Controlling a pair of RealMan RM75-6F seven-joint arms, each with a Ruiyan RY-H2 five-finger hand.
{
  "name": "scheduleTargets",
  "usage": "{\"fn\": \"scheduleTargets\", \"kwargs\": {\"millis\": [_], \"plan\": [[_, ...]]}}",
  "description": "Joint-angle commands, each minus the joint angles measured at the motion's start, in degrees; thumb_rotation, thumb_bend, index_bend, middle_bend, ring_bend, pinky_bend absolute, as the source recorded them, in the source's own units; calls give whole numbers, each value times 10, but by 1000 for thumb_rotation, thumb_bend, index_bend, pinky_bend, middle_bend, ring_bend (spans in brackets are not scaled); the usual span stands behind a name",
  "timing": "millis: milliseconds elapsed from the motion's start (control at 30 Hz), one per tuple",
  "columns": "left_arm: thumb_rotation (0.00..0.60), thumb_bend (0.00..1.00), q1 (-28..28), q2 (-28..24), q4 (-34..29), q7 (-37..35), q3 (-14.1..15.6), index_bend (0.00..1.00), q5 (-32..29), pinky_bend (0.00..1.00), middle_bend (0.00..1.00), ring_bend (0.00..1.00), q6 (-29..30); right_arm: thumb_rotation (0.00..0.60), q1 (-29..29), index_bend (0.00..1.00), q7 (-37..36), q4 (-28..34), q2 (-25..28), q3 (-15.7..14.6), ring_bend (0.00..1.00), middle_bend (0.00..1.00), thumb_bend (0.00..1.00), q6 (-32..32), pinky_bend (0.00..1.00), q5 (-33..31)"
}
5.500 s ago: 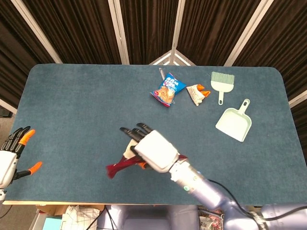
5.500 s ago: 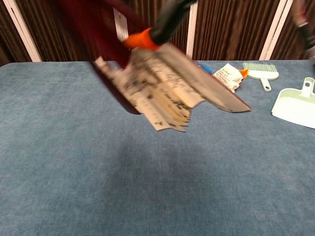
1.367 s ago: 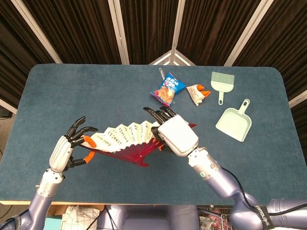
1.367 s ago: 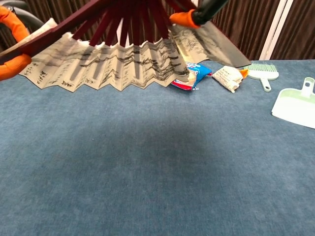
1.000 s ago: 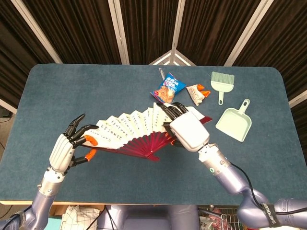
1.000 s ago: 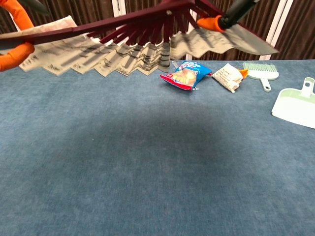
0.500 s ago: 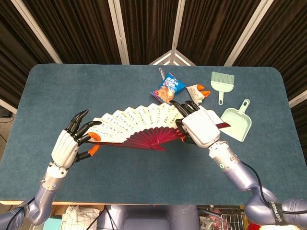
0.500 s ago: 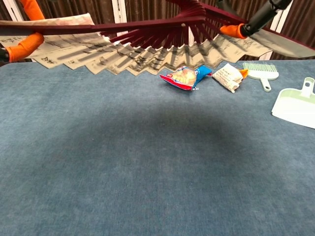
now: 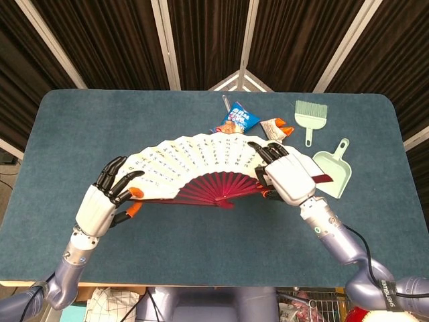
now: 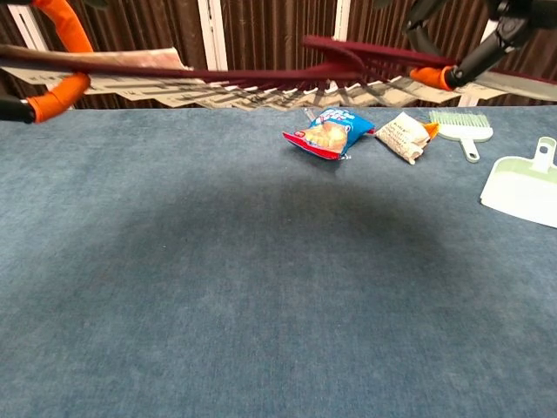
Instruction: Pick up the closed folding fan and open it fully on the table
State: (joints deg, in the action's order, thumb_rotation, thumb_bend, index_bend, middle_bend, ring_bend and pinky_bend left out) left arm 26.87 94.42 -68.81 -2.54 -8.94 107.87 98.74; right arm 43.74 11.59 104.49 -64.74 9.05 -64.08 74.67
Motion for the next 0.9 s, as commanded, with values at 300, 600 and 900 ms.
{"fn": "scheduleTargets", "kwargs": {"millis": [300,600,900], "plan": [[600,505,9,20,30,4,1,479,-1,101,228,0,16,600,-7,429,-11,-58,-47,-6,193,121,454,4,150,19],[600,505,11,19,38,4,3,117,-8,100,109,0,23,600,16,19,170,-15,-15,-35,93,58,236,89,86,-96],[600,504,8,4,14,7,1,80,-11,100,78,0,36,600,37,0,386,19,5,-70,86,38,194,63,74,-197]]}}
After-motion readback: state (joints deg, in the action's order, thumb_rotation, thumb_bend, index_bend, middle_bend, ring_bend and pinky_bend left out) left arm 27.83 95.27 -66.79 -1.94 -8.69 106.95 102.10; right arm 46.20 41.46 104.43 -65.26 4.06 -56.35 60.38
